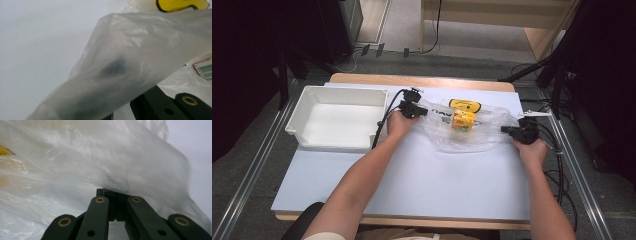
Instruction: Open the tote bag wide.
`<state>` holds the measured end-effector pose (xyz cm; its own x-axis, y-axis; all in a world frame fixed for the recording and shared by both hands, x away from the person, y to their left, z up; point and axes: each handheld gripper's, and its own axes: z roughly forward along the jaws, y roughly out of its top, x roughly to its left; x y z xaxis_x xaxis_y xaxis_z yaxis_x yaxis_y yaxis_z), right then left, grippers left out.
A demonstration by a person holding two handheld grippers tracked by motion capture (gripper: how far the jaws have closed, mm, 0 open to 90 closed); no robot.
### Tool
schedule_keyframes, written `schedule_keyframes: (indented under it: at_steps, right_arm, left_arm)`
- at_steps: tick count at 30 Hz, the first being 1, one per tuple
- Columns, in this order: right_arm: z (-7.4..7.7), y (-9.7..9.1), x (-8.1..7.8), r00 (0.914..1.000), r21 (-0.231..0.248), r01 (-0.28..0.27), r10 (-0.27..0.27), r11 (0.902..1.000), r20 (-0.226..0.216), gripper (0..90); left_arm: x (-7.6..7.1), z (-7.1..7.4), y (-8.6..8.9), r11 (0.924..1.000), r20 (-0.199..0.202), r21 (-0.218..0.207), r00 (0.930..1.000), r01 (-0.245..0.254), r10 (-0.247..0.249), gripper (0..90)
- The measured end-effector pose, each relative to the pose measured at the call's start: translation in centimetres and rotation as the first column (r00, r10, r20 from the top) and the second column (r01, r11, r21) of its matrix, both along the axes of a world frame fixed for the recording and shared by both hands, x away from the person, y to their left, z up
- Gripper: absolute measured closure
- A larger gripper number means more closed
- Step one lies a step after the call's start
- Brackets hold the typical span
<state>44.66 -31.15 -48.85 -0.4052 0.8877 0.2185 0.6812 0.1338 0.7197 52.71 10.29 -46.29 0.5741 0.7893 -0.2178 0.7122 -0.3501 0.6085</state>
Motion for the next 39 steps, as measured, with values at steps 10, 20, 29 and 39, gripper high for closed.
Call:
schedule_keyframes:
  at_steps: [10,20,29,39]
  right_arm:
    - [-0.1,-1.5,-0.3,0.9985,-0.004,0.055,-0.055,0.9985,0.003,90.0]
    - [0.0,-2.5,-0.8,0.9959,-0.005,0.089,-0.089,0.9960,-0.012,90.0]
    - [-0.3,-3.4,-1.6,0.9948,0.016,0.102,-0.102,0.9947,0.006,90.0]
    - [-0.2,-3.5,-1.9,0.9898,-0.007,0.142,-0.142,0.9898,0.009,90.0]
  left_arm:
    - [0.2,0.0,0.3,0.9994,0.004,0.008,0.9994,-0.033,0.033,90.0]
    - [0.4,0.1,0.6,0.9991,0.008,0.014,0.9992,-0.039,0.039,90.0]
    - [0.5,0.0,0.7,0.9988,-0.003,0.002,0.9988,-0.048,0.048,90.0]
    - [0.6,0.1,0.8,0.9966,-0.021,-0.003,0.9964,-0.082,0.082,90.0]
